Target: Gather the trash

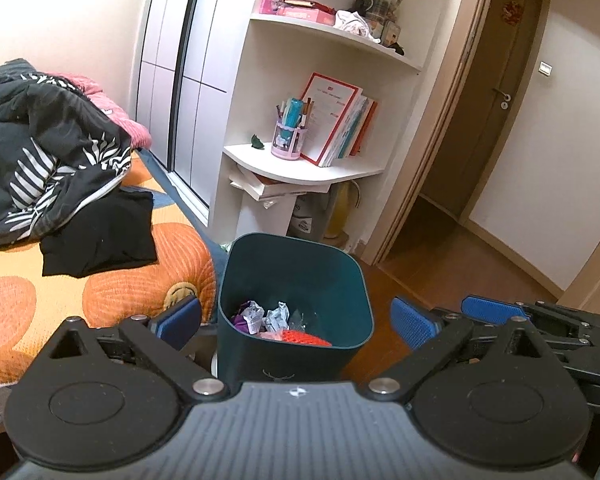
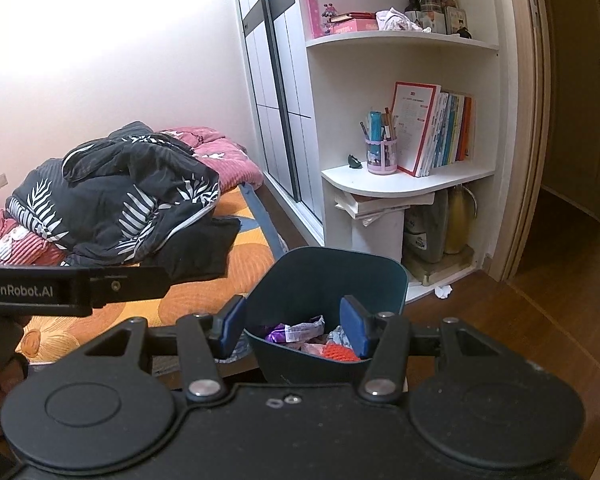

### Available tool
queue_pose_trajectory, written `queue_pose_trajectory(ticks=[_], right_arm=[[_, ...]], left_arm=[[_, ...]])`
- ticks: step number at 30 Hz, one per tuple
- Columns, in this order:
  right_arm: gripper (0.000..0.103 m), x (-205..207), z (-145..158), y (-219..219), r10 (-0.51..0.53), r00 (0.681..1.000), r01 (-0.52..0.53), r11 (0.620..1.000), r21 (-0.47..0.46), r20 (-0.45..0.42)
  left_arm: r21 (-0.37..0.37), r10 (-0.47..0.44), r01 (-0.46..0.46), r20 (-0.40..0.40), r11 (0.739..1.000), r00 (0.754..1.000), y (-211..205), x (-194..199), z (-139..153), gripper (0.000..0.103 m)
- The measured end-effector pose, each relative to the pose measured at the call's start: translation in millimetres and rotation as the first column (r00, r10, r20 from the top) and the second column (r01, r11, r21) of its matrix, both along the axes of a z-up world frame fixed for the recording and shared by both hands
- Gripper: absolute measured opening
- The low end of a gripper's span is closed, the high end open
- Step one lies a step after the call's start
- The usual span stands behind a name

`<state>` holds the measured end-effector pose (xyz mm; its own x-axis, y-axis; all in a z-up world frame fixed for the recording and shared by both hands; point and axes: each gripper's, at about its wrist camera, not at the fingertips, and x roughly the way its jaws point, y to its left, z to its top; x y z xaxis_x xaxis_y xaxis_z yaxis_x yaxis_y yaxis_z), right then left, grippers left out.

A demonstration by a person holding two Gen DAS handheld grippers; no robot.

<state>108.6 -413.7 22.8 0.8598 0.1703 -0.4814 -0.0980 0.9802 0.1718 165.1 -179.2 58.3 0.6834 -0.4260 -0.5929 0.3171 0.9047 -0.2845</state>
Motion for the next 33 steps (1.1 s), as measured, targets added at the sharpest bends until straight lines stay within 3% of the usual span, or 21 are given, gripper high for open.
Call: queue_pose_trajectory(ticks=[13, 26, 33], right_arm=[[0.052, -3, 0, 1, -0.002, 1.000, 0.002, 1.000, 0.009, -0.012], [0.052, -4, 10, 0, -0.013, 1.000, 0.013, 1.000, 0.013, 0.012], [0.052, 2, 22, -5, -0.061, 0.998, 0.061, 0.998, 0.011, -0.030]], left_arm=[[0.040, 0.006, -0.005, -0.044, 0.999, 0.999, -2, -1, -7, 0.103], [0.067, 0.015, -0.016, 0.018, 0.998, 1.000, -7, 1, 8, 0.103], [0.074, 0.036, -0.036, 0.006, 0.997, 0.999, -11, 10, 19, 0.103]])
